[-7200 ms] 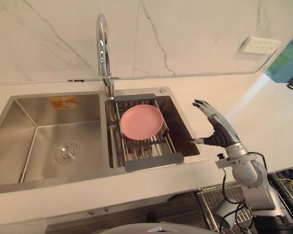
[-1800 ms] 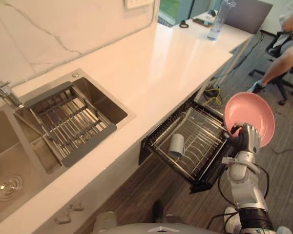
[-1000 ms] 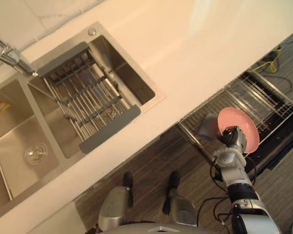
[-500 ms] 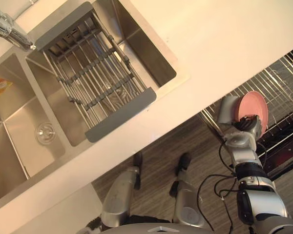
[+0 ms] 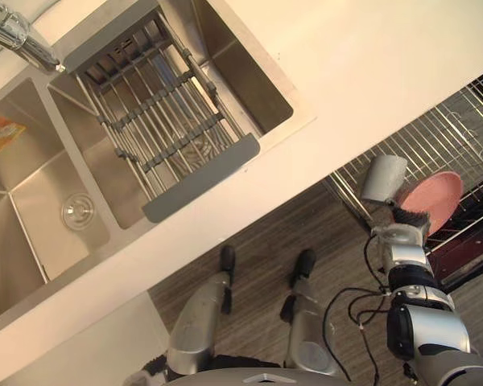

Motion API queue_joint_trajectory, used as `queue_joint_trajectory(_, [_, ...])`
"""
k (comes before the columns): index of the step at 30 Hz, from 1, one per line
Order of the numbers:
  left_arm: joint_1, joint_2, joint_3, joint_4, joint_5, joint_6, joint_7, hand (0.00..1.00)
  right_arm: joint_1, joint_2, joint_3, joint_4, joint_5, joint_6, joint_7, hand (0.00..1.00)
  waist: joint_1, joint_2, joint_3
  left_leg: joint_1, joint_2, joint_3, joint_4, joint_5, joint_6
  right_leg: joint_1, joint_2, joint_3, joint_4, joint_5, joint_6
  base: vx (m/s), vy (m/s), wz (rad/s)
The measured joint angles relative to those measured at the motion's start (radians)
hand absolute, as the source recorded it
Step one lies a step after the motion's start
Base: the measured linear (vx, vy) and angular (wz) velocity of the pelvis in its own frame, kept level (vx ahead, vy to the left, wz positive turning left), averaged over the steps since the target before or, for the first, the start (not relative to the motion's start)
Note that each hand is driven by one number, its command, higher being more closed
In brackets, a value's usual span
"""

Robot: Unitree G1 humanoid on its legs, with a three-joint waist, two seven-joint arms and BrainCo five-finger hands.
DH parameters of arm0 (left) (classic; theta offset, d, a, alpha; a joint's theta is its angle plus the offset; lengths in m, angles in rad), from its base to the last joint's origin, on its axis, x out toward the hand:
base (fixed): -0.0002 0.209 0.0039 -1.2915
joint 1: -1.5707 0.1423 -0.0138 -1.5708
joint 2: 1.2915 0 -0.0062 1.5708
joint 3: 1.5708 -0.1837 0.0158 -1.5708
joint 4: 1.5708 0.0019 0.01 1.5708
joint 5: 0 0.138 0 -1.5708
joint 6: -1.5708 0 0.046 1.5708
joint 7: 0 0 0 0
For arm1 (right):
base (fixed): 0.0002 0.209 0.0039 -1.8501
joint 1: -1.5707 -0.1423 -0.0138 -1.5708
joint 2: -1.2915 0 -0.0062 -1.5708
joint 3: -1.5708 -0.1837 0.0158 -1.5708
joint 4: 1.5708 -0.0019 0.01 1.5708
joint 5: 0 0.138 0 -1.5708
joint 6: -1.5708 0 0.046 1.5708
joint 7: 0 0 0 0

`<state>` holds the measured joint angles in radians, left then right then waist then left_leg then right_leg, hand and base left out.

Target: Walk over to the sink, pick up the cup, carry it to the dishwasher, place the cup inside the dishwasher, then close the dishwasher door

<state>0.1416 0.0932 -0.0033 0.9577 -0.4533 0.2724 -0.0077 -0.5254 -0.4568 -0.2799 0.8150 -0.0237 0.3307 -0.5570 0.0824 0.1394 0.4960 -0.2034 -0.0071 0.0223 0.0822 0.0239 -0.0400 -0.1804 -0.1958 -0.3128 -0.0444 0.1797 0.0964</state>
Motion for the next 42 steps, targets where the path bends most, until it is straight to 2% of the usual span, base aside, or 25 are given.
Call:
queue_joint_trajectory(5, [-0.006, 0.002, 0.000, 0.000, 0.000, 0.001, -0.001, 0.00, 0.004, 0.006, -0.020, 0.008, 0.024, 0.028, -0.012, 0.00, 0.002, 0.000, 0.000, -0.001, 0.005, 0.005, -0.001, 0.005, 0.001, -0.016, 0.001, 0.006, 0.025, -0.006, -0.003, 0.00, -0.003, -0.04])
queue_joint_trajectory(13, [-0.015, 0.007, 0.000, 0.000, -0.008, 0.002, 0.000, 0.00, 0.005, 0.009, -0.046, 0.026, 0.039, 0.035, -0.020, 0.00, 0.008, -0.001, -0.001, 0.010, 0.009, 0.007, -0.032, 0.027, 0.003, -0.030, 0.004, 0.018, 0.042, -0.011, -0.007, 0.00, -0.003, -0.02])
queue_joint_trajectory(19, [-0.016, 0.007, -0.005, 0.000, -0.016, 0.003, 0.001, 0.00, 0.004, 0.015, -0.041, 0.019, 0.100, -0.016, -0.049, 0.00, 0.013, -0.002, -0.001, 0.009, 0.012, 0.006, -0.031, 0.025, -0.001, -0.031, 0.007, 0.016, 0.043, -0.014, -0.010, 0.00, 0.000, 0.00])
queue_joint_trajectory(23, [-0.017, 0.010, -0.008, 0.003, -0.016, 0.002, 0.000, 0.00, 0.014, 0.015, -0.039, -0.064, 0.104, -0.034, -0.071, 0.00, 0.008, -0.007, -0.002, 0.009, 0.013, 0.006, -0.030, 0.025, -0.002, -0.033, 0.008, 0.018, 0.043, -0.013, -0.010, 0.00, -0.003, -0.01])
queue_joint_trajectory(26, [-0.017, 0.020, -0.008, 0.004, -0.016, 0.001, 0.001, 0.00, 0.027, 0.015, -0.039, -0.144, 0.104, -0.066, -0.091, 0.00, 0.001, -0.025, -0.003, 0.009, 0.015, 0.006, -0.025, 0.025, 0.000, -0.033, 0.011, 0.022, 0.042, -0.013, -0.011, 0.01, -0.019, -0.05])
queue_joint_trajectory(31, [-0.014, 0.047, 0.002, -0.006, -0.014, 0.000, 0.001, 0.00, 0.087, 0.017, -0.047, -0.301, 0.104, -0.097, -0.109, 0.00, -0.013, -0.073, -0.009, 0.019, 0.021, 0.009, -0.005, 0.016, -0.001, -0.018, 0.017, 0.025, 0.042, -0.010, -0.014, 0.01, -0.007, -0.02])
queue_joint_trajectory(35, [0.005, 0.052, 0.021, -0.017, -0.011, -0.003, 0.001, 0.00, 0.139, 0.027, -0.047, -0.397, 0.104, -0.115, -0.108, 0.00, -0.023, -0.096, -0.020, 0.081, 0.022, 0.025, 0.006, -0.005, 0.000, 0.047, 0.021, 0.034, 0.028, -0.013, -0.010, 0.00, 0.006, -0.14])
queue_joint_trajectory(38, [0.034, 0.056, 0.046, -0.025, 0.010, -0.009, 0.002, 0.00, 0.201, 0.052, -0.056, -0.484, 0.104, -0.129, -0.107, 0.00, -0.036, -0.133, -0.075, 0.093, 0.026, 0.056, 0.008, -0.023, -0.007, 0.053, 0.025, 0.054, 0.007, -0.017, -0.012, 0.00, -0.001, -0.26])
queue_joint_trajectory(42, [0.064, 0.055, 0.076, -0.022, 0.037, -0.006, 0.007, 0.00, 0.289, 0.074, -0.089, -0.571, 0.105, -0.129, -0.104, 0.00, -0.054, -0.152, -0.133, 0.144, 0.031, 0.073, 0.011, -0.047, -0.010, 0.106, 0.031, 0.057, -0.024, -0.016, -0.012, 0.05, -0.005, -0.18])
